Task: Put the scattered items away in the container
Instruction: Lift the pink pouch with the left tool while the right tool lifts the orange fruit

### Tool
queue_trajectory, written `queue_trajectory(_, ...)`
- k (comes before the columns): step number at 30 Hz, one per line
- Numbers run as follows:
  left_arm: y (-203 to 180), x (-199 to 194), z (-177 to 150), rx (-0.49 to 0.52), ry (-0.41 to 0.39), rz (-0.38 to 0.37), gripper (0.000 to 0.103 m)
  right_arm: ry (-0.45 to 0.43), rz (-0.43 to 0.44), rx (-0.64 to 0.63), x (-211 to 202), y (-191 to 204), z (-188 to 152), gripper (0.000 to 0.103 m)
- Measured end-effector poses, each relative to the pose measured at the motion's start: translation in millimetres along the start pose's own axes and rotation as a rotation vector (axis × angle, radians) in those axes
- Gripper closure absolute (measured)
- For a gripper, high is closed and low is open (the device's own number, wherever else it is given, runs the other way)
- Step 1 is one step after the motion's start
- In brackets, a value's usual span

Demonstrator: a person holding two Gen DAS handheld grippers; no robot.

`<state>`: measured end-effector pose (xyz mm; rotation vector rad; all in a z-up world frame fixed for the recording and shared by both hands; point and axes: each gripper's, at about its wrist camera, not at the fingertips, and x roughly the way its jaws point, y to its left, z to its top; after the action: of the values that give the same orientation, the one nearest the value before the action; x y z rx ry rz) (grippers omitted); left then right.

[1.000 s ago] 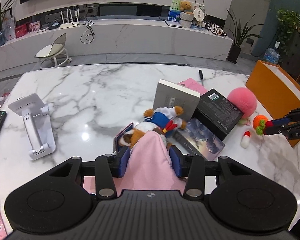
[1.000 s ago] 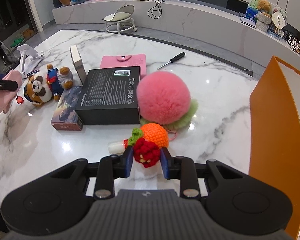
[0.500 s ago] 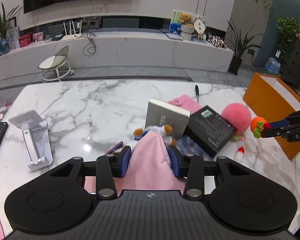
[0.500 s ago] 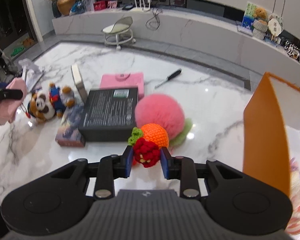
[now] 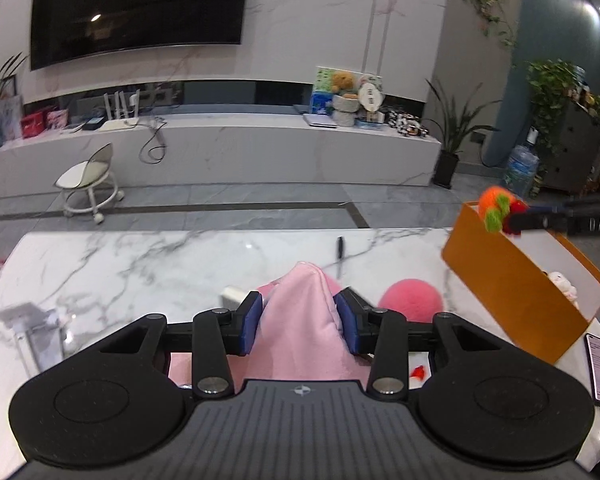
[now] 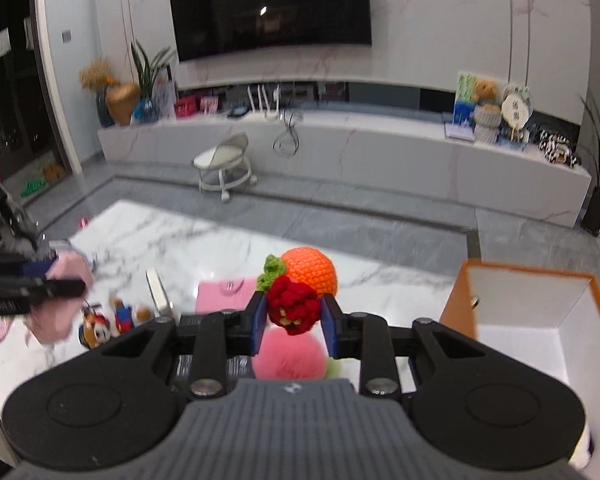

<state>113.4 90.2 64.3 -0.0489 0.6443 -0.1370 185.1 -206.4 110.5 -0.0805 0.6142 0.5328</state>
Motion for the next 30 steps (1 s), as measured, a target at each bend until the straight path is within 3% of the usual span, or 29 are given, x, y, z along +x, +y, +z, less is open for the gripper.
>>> queue_trajectory(13,-88,-3,59,0.136,-0.071,-0.052,0.055,-0.172,-0.095,0.088,-79,-60,22,0.071)
queue_trajectory(30,-225,-23,107,0.344,-0.245,-0.250,0.055,-0.319,-0.209,0.152,-155,-107,24,0.071)
